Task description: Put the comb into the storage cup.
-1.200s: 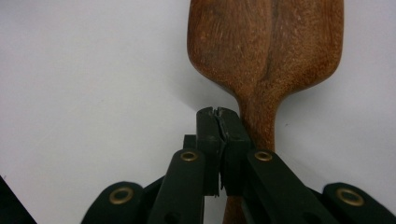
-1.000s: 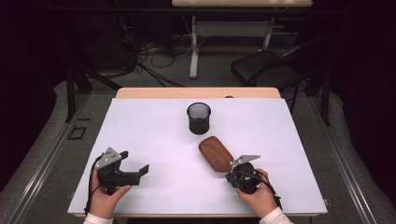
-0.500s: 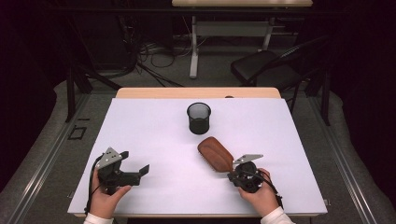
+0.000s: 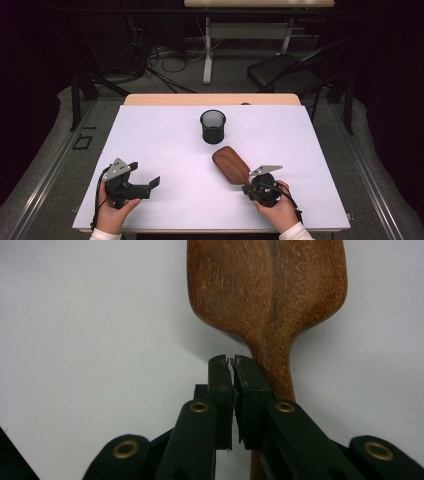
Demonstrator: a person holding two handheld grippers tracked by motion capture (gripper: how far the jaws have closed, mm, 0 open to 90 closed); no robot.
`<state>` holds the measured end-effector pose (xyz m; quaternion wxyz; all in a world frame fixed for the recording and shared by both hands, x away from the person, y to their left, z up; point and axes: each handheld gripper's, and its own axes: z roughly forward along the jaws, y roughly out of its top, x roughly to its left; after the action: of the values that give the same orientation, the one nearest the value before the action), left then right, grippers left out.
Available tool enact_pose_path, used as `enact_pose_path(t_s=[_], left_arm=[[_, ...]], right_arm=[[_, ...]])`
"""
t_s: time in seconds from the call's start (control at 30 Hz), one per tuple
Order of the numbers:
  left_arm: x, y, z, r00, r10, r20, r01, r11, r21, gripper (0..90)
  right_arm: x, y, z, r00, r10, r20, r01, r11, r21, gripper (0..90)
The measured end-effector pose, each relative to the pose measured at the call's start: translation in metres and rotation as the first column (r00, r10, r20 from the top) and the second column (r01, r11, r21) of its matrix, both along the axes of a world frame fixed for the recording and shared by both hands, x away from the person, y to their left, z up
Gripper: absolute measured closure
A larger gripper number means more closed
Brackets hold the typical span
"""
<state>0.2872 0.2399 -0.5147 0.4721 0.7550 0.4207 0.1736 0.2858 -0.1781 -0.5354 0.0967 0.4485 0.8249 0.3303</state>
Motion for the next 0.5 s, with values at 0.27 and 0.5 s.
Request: enact_pose_path(t_s=[0.27,0.5], left_arm=[[0.000,0.000,0.000,1.0000,0.001,-0.003,-0.001,1.0000,-0.003,0.4],[0.000,-0.001,-0.001,1.0000,-0.002,-0.004,0.002,1.0000,-0.002,0.4]], right_arm=[[-0.002,-0.003,0.008,0.9999,-0.007,0.012,0.007,1.000,0.024,74.4],[-0.001,-0.007,0.016,0.9993,-0.017,0.032,0.016,0.998,0.053,59.6]])
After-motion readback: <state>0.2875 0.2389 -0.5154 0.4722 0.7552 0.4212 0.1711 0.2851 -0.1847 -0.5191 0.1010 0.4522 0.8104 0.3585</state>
